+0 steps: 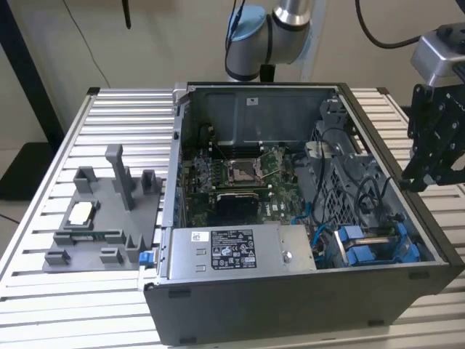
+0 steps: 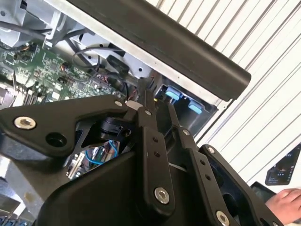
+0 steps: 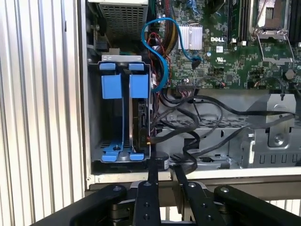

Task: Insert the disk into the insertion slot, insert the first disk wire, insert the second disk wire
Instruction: 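Insert the second disk wire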

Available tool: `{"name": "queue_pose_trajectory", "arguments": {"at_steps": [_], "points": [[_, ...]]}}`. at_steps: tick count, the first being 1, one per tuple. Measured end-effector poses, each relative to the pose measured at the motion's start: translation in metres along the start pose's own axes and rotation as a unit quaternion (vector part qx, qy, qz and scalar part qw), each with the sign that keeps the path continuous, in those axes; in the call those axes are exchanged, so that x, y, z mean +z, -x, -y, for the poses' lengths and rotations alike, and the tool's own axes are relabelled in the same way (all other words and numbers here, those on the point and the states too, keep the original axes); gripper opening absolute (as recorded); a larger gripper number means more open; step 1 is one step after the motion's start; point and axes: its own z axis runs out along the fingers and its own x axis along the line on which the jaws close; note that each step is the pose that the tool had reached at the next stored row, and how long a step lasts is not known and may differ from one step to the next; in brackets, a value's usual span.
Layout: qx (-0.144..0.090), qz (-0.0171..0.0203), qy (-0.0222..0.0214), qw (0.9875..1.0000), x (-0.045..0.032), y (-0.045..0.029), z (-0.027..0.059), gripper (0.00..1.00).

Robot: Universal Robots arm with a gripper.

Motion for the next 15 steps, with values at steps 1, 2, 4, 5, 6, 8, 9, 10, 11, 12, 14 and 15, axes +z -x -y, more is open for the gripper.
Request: {"name": "queue_pose_trajectory", "arguments": {"at_steps": [1, 2, 4, 5, 6, 8, 9, 10, 11, 12, 14, 15], "points": [[0.0, 0.0, -0.0001, 1.0, 0.0003, 0.0013, 0.0007, 0.27], [0.0, 0.0, -0.0002, 1.0, 0.0005, 0.0023, 0.0013, 0.27], [0.0, 0.0001, -0.0004, 1.0, 0.0015, 0.004, 0.0018, 0.27], [0.0, 0.0003, -0.0004, 1.0, 0.0021, 0.0041, 0.002, 0.27], [0.0, 0.0006, -0.0005, 1.0, 0.0029, 0.0042, 0.002, 0.27], [0.0, 0.0013, -0.0007, 1.0, 0.0046, 0.0046, 0.0023, 0.27], [0.0, 0.0019, -0.0008, 1.0, 0.0052, 0.0048, 0.0025, 0.27], [0.0, 0.0024, -0.001, 1.0, 0.0058, 0.0053, 0.0026, 0.27], [0.0, 0.0031, -0.0012, 1.0, 0.0064, 0.006, 0.0028, 0.27], [0.0, 0.0037, -0.0014, 1.0, 0.007, 0.0068, 0.0031, 0.27], [0.0, 0.0046, -0.0016, 1.0, 0.0085, 0.0086, 0.0036, 0.27], [0.0, 0.0051, -0.0017, 1.0, 0.0092, 0.0093, 0.004, 0.27]]}}
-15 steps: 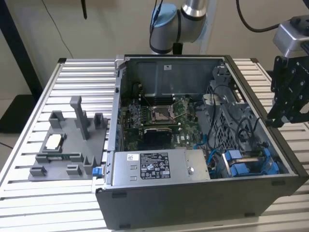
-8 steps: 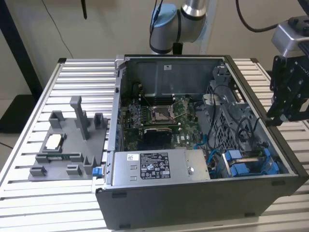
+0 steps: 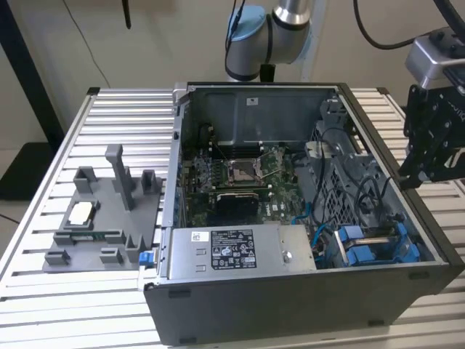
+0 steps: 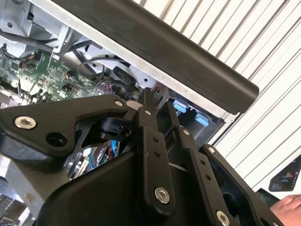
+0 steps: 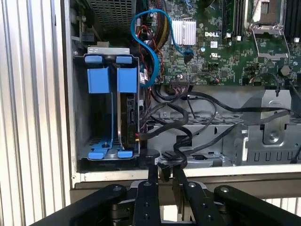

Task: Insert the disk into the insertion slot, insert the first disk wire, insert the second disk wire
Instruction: 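Insert the second disk wire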

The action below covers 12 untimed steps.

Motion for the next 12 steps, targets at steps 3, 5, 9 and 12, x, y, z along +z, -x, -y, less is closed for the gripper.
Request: {"name": "queue_pose_trajectory", "arguments": {"at_steps": [3, 5, 9, 12], "points": [[0.0, 0.0012, -0.0002, 1.0, 0.0023, 0.0013, 0.0006, 0.27], [0.0, 0.0017, -0.0004, 1.0, 0.0029, 0.0016, 0.0008, 0.27], [0.0, 0.0017, -0.0004, 1.0, 0.0041, 0.0016, 0.0008, 0.25], [0.0, 0.0018, -0.0004, 1.0, 0.006, 0.0013, 0.0007, 0.18]]}}
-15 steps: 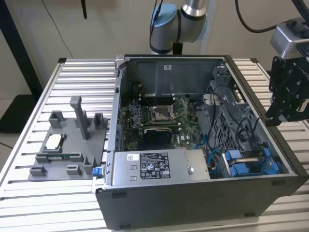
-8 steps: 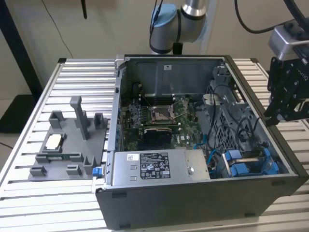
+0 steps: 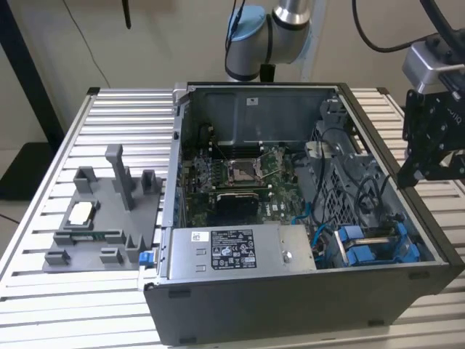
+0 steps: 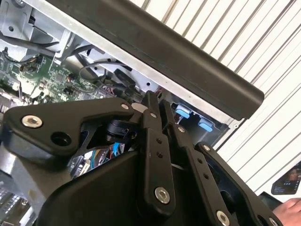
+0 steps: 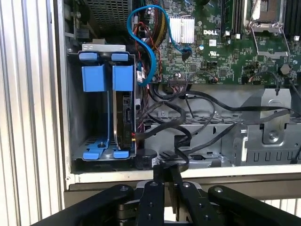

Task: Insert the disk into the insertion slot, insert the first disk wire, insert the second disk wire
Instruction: 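Insert the second disk wire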

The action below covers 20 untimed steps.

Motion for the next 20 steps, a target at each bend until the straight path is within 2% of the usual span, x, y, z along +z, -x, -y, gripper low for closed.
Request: {"name": "queue_pose_trajectory", "arguments": {"at_steps": [5, 9, 20], "points": [[0.0, -0.0001, 0.0, 1.0, 0.0, 0.0, 0.0, 0.16], [0.0, 0.0007, -0.0001, 1.0, -0.0069, 0.0007, -0.0032, 0.16], [0.003, 0.002, -0.0003, 1.0, -0.0151, 0.001, -0.0388, 0.16]]}}
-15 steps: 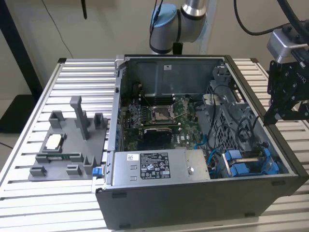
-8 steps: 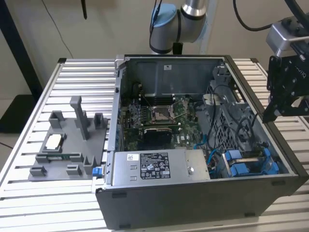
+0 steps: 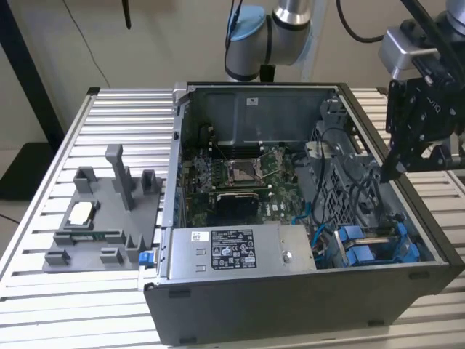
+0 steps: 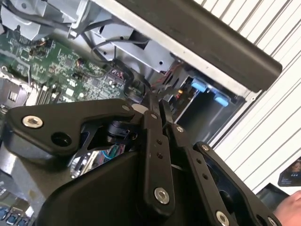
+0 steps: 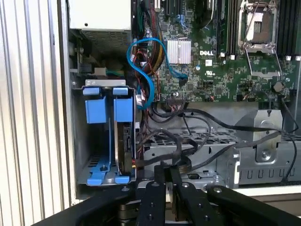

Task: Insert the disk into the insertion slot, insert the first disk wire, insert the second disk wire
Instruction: 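Insert the second disk wire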

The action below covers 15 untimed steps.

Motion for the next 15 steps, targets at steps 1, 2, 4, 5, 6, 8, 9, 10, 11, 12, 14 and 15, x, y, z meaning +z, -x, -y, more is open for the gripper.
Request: {"name": "queue_pose_trajectory", "arguments": {"at_steps": [1, 2, 4, 5, 6, 8, 9, 10, 11, 12, 14, 15], "points": [[0.0, 0.0, 0.0, 1.0, -0.0003, -0.0001, -0.0039, 0.16], [0.0, 0.0, -0.0001, 1.0, -0.0006, -0.0002, -0.0079, 0.16], [0.0, 0.0001, -0.0001, 1.0, -0.0008, -0.0006, -0.0165, 0.16], [0.0, 0.0001, -0.0002, 1.0, -0.0004, -0.001, -0.0195, 0.16], [0.0, 0.0001, -0.0002, 1.0, 0.0008, -0.0016, -0.0208, 0.16], [0.0, -0.0004, -0.0001, 1.0, 0.0032, -0.004, -0.0213, 0.16], [0.0, -0.0004, 0.0001, 1.0, 0.0043, -0.0062, -0.0214, 0.16], [0.0, -0.0003, 0.0001, 1.0, 0.0057, -0.0088, -0.0214, 0.16], [0.0, -0.0003, 0.0002, 1.0, 0.007, -0.0115, -0.0215, 0.16], [0.0, -0.0002, 0.0003, 1.0, 0.0085, -0.015, -0.0215, 0.16], [0.0, -0.0002, 0.0004, 1.0, 0.0113, -0.0226, -0.0215, 0.16], [0.0, -0.0003, 0.0004, 1.0, 0.0128, -0.0265, -0.0215, 0.16]]}}
